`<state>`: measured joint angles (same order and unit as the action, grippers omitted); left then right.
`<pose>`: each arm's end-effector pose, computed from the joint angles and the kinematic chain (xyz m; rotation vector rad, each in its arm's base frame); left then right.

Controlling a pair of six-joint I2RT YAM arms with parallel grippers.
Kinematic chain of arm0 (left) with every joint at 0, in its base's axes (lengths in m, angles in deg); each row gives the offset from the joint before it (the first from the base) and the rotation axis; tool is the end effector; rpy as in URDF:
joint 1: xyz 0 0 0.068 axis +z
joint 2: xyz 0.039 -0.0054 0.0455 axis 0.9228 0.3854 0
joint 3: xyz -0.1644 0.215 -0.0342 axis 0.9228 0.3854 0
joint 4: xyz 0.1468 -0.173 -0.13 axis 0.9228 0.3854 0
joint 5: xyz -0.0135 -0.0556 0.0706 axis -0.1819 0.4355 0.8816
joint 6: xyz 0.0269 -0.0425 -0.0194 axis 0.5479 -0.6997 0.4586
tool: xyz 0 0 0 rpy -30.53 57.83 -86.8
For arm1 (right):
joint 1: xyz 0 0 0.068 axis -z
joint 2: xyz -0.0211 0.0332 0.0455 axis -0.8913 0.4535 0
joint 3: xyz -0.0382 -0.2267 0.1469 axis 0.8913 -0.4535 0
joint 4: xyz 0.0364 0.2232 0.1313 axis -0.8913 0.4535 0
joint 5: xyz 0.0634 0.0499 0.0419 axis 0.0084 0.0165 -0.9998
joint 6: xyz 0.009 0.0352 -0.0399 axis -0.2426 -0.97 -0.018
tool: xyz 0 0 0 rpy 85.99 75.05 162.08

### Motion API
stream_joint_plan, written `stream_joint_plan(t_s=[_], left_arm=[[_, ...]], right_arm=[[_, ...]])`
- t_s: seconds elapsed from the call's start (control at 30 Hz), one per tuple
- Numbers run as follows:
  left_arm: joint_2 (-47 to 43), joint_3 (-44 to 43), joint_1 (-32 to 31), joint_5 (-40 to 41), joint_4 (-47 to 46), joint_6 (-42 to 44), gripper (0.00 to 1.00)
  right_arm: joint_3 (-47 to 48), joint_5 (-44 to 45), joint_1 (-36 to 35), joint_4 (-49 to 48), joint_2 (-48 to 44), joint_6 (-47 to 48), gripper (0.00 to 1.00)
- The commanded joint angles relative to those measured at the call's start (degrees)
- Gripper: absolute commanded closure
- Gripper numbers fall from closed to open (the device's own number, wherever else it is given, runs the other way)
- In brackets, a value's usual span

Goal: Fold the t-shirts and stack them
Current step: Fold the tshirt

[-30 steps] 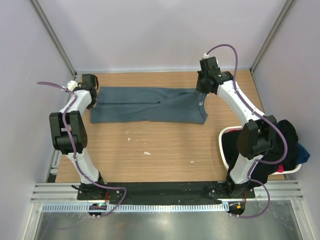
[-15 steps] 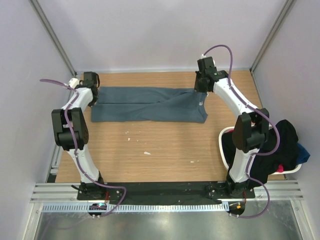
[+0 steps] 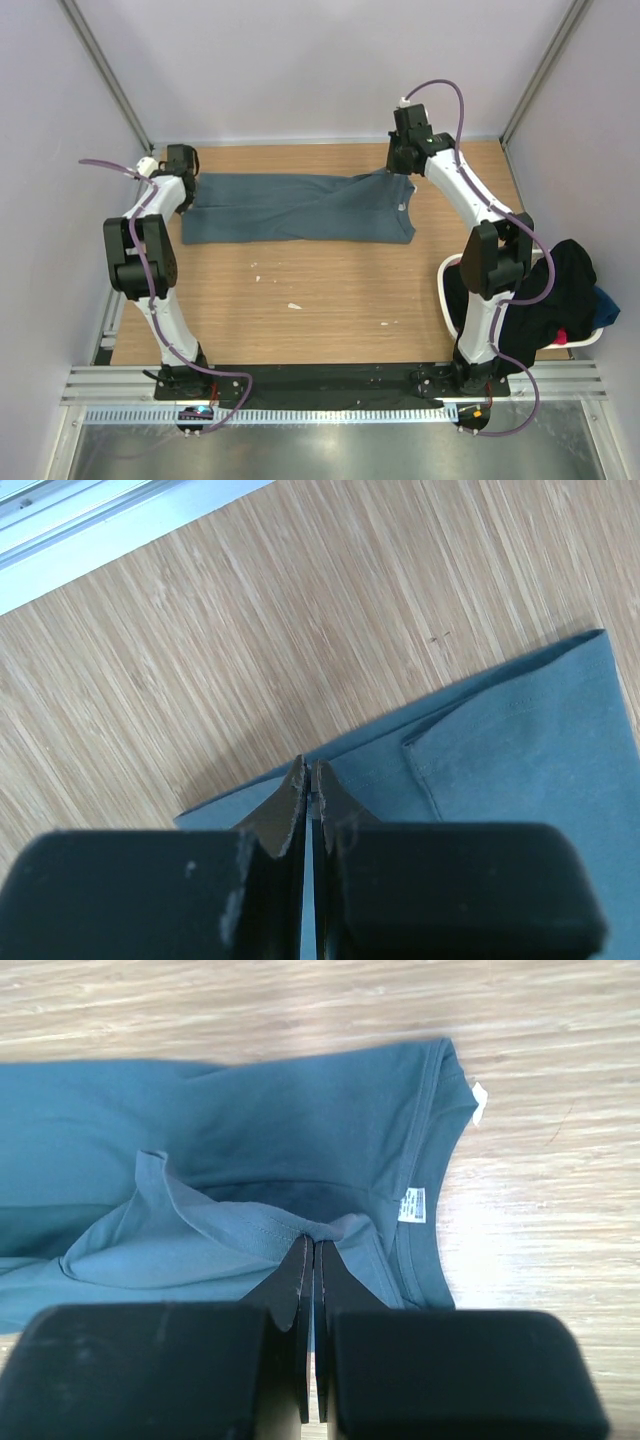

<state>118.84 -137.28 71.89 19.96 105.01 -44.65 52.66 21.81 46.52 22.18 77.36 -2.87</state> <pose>0.4139 0.0528 0.2161 -1.3620 1.9635 0.3621 0.4254 0.1203 0.3107 0.1055 2.3585 0.1091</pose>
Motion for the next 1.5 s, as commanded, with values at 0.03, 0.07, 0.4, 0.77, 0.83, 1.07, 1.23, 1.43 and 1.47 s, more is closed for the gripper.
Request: stream_joint_plan(t_s=[0.03,0.07,0.4,0.77,0.83,1.07,1.23,1.43,1.47], left_arm=[[-1.8,1.0,1.5,3.6,-0.5,-2.0,1.00],[-2.1,1.3,1.6,3.6,-0.6,-2.0,1.00],[-2.4,2.5,1.9,2.7,-1.8,-1.2,1.00],[-0.9,1.1,1.9,1.6,-3.2,0.2,1.00],[-0.4,0.5,1.8,1.1,-3.4,0.4,1.00],[1.7,-2.1,0.1,0.5,-4.7,2.1,1.00],[3.3,-3.4,-0.9,1.1,-4.7,2.4,1.00],[4.4,-3.3,-1.3,1.2,-4.6,3.1,1.00],[4.6,-3.3,-1.3,1.3,-4.5,3.2,1.00]], right_arm=[[4.3,0.8,0.3,-1.9,0.0,1.1,0.99],[4.6,0.4,0.3,-1.9,0.2,1.2,0.99],[5.5,-0.4,0.3,-1.4,2.1,1.1,0.99],[6.7,2.9,0.3,0.0,5.6,1.5,0.99],[6.5,4.1,0.4,0.4,5.5,1.6,0.99],[4.4,4.8,2.0,-0.7,3.8,1.4,0.99],[4.1,3.9,2.1,-0.9,4.0,1.3,0.99],[3.9,3.8,2.1,-1.7,4.5,1.0,0.99],[4.0,3.6,2.1,-1.9,4.7,1.0,0.99]])
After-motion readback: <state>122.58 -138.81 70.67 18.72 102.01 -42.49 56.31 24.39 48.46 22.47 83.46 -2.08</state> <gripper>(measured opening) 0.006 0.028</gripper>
